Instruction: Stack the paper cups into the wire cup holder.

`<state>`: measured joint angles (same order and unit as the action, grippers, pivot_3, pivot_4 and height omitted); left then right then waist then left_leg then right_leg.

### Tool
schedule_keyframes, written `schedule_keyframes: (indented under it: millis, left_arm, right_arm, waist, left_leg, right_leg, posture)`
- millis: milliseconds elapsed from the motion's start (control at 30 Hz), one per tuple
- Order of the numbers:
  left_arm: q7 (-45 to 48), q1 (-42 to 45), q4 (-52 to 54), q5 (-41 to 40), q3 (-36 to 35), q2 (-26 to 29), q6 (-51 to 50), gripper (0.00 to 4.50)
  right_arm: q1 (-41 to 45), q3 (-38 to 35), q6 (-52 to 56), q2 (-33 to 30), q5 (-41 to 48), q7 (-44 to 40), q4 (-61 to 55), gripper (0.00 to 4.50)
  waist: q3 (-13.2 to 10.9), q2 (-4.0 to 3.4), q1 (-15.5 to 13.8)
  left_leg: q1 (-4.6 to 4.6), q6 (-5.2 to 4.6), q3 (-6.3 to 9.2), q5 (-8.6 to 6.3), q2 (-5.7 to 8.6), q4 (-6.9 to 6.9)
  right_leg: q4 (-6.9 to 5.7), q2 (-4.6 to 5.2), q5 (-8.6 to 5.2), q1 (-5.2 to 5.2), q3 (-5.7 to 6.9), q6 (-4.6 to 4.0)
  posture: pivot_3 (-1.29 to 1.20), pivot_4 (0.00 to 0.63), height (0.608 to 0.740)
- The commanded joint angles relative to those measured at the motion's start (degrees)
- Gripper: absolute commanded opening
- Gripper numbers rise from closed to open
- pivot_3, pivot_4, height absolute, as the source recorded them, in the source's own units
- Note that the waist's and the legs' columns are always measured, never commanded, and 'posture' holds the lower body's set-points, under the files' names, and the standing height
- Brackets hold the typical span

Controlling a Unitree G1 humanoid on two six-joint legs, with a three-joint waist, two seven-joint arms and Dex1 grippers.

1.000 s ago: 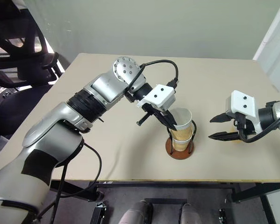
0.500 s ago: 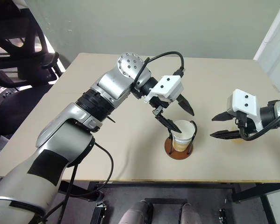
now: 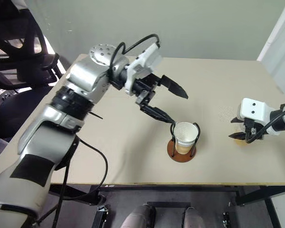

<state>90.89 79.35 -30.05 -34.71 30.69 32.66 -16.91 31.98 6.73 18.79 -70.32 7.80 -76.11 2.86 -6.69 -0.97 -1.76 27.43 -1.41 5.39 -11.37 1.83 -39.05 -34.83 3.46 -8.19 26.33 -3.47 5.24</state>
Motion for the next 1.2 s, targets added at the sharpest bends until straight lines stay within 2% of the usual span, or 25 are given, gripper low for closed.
schedule_keyframes:
  millis: [33,233,500,633,800,1200]
  left_arm:
    - [1.61,-0.71,3.39,-2.42,-3.02,3.66,-3.15,4.44]
    - [1.61,-3.33,4.49,-0.60,-6.87,6.57,-4.87,4.44]
    - [1.61,-6.45,5.89,3.02,-11.93,6.67,-6.67,4.44]
    - [1.61,-7.52,6.23,4.42,-13.30,6.71,-6.98,4.50]
    - [1.61,-8.81,5.00,6.28,-13.66,8.02,-5.40,4.50]
    - [1.61,-9.95,0.88,6.89,-11.69,11.41,-2.66,4.50]
  right_arm:
    - [2.61,1.89,-5.52,-0.06,-4.97,-0.58,4.50,2.67]
    - [6.06,4.18,-11.37,1.97,-10.01,-1.25,13.35,2.67]
    - [8.69,6.01,-15.09,4.03,-14.11,-2.93,19.24,2.67]
    - [8.13,6.52,-16.28,3.78,-15.23,-5.09,19.20,1.86]
    - [7.24,5.51,-13.68,3.64,-13.89,-7.46,15.24,0.07]
    - [5.21,-0.07,-5.70,0.27,-7.03,-11.54,1.25,0.03]
  waist:
    - [-0.01,-0.01,0.10]
    - [-0.05,-0.08,-0.02]
    - [-0.07,-0.10,0.24]
    - [-0.08,-0.12,0.24]
    - [-0.08,-0.13,0.27]
    - [-0.10,-0.15,0.27]
  left_leg:
    - [-0.04,0.00,0.00,0.00,-0.02,0.00]
    - [-0.20,-0.02,0.03,0.04,-0.02,-0.01]
    - [-0.43,0.00,0.03,0.04,-0.03,0.11]
    - [-0.43,0.04,0.04,0.01,-0.04,0.15]
    - [-0.44,0.08,0.04,-0.02,-0.05,0.22]
    - [-0.42,0.21,0.04,-0.09,-0.05,0.33]
  right_leg:
    - [-0.03,-0.01,0.02,0.00,0.01,0.01]
    - [-0.04,0.00,-0.02,-0.19,0.01,-0.19]
    - [-0.04,-0.01,-0.07,-0.31,0.01,-0.35]
    - [-0.03,-0.01,-0.11,-0.30,0.03,-0.41]
    - [-0.02,-0.01,-0.16,-0.29,0.03,-0.49]
    - [0.00,-0.03,-0.26,-0.23,0.03,-0.64]
  posture:
    - [0.00,0.150,0.740]
    - [0.00,0.150,0.740]
    - [0.00,0.150,0.740]
    - [0.00,0.150,0.740]
    - [0.00,0.150,0.740]
    - [0.00,0.150,0.740]
